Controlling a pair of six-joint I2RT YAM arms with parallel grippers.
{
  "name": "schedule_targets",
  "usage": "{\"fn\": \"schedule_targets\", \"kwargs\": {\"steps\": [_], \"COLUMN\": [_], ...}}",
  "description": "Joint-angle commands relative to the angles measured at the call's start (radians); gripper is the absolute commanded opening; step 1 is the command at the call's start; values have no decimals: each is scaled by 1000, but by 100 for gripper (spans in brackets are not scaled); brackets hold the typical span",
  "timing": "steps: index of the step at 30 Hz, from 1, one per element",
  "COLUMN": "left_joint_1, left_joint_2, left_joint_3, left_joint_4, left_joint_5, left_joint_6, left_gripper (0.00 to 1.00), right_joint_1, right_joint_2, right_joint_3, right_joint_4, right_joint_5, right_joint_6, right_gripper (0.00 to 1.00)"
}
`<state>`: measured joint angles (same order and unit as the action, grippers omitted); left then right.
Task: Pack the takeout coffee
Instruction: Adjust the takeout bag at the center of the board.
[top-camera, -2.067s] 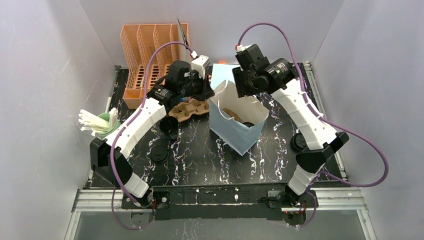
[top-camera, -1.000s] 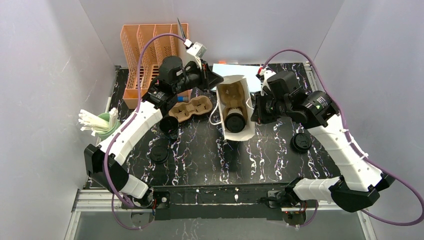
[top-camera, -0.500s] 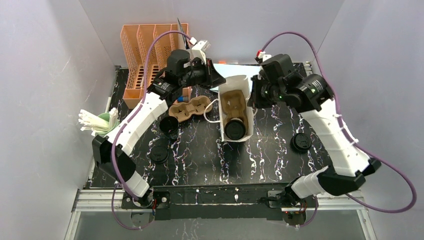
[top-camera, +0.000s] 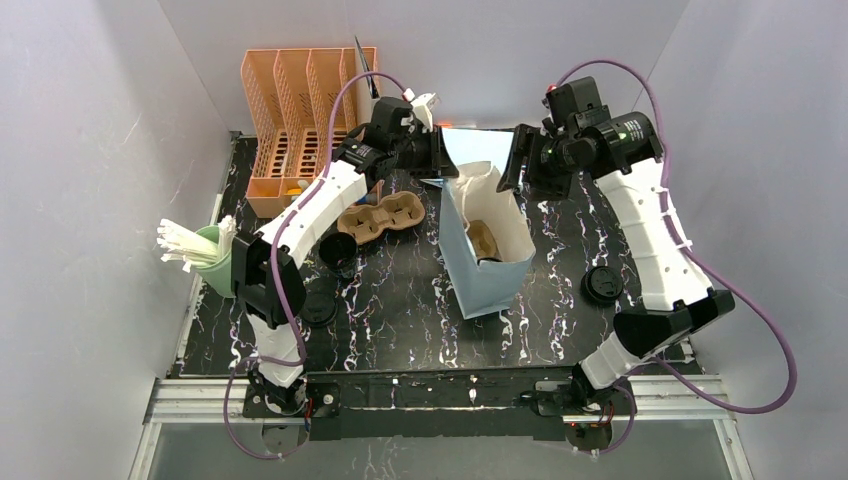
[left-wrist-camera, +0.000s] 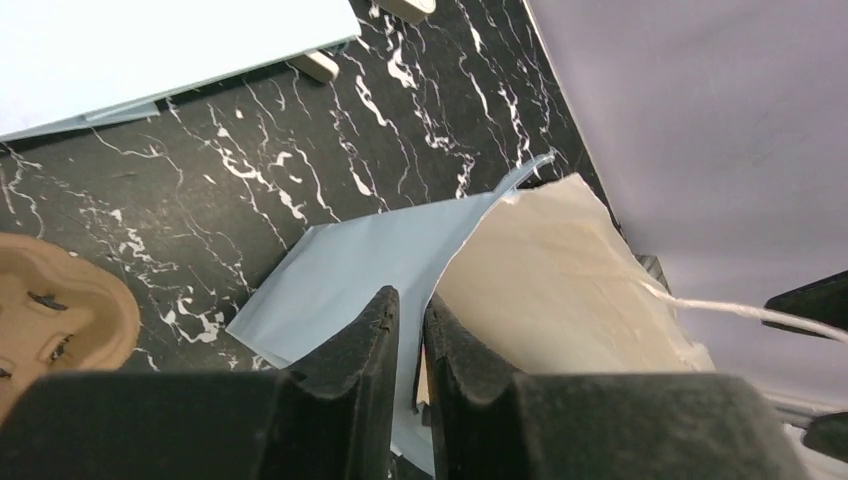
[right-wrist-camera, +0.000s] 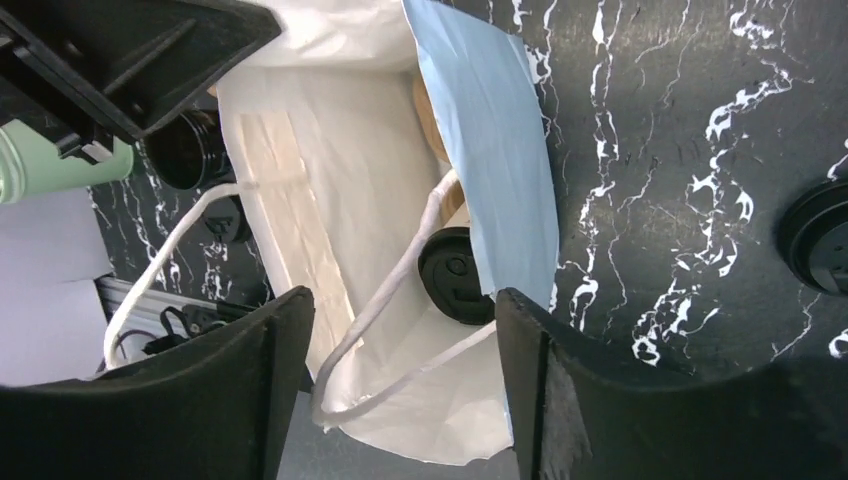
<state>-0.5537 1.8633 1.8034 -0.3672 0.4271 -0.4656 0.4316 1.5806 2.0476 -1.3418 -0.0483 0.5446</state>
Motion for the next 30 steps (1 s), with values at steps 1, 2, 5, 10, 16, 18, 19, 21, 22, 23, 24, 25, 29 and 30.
{"fn": "schedule_targets", "kwargs": {"steps": [1,2,5,10,16,18,19,21,22,23,24,25,29,30], "left_joint_1": [1,1,1,1,1,1,0,0,1,1,0,1,-2,-5], "left_joint_2": [-9,-10,-21,-113,-291,-339,-360,-401,-418,-431,-440,-445,-438,-437], "left_joint_3": [48,50,68,40,-51,-64,-70,-99,-116,-133,-147,-153,-167,-168], "left_joint_4": [10,31,69,74,-40,-132,-178,-254,-272,-278,-279,-280,-279,-278], "left_joint_5": [-75,-83,-112,-216,-330,-334,-323,-291,-266,-233,-196,-164,-63,-46], "left_joint_6": [17,19,31,79,-5,-57,-73,-108,-124,-145,-168,-194,-263,-270], "left_gripper": [19,22,43,70,79,80,80,80,80,79,78,77,76,76], "right_joint_1": [-19,-19,-21,-31,-66,-67,-68,-67,-67,-67,-68,-68,-68,-67], "right_joint_2": [14,25,52,79,165,205,220,252,260,271,277,283,267,261], "right_joint_3": [104,123,172,208,260,280,279,258,243,237,241,248,215,200], "right_joint_4": [-9,-17,-27,37,156,191,206,233,242,247,245,237,221,227], "right_joint_5": [-29,-20,13,89,16,-40,-72,-111,-132,-150,-154,-151,-127,-125], "right_joint_6": [-25,-40,-88,-163,-258,-287,-299,-301,-308,-310,-302,-291,-301,-309], "right_gripper": [82,86,94,98,85,83,83,82,81,80,78,77,75,74]}}
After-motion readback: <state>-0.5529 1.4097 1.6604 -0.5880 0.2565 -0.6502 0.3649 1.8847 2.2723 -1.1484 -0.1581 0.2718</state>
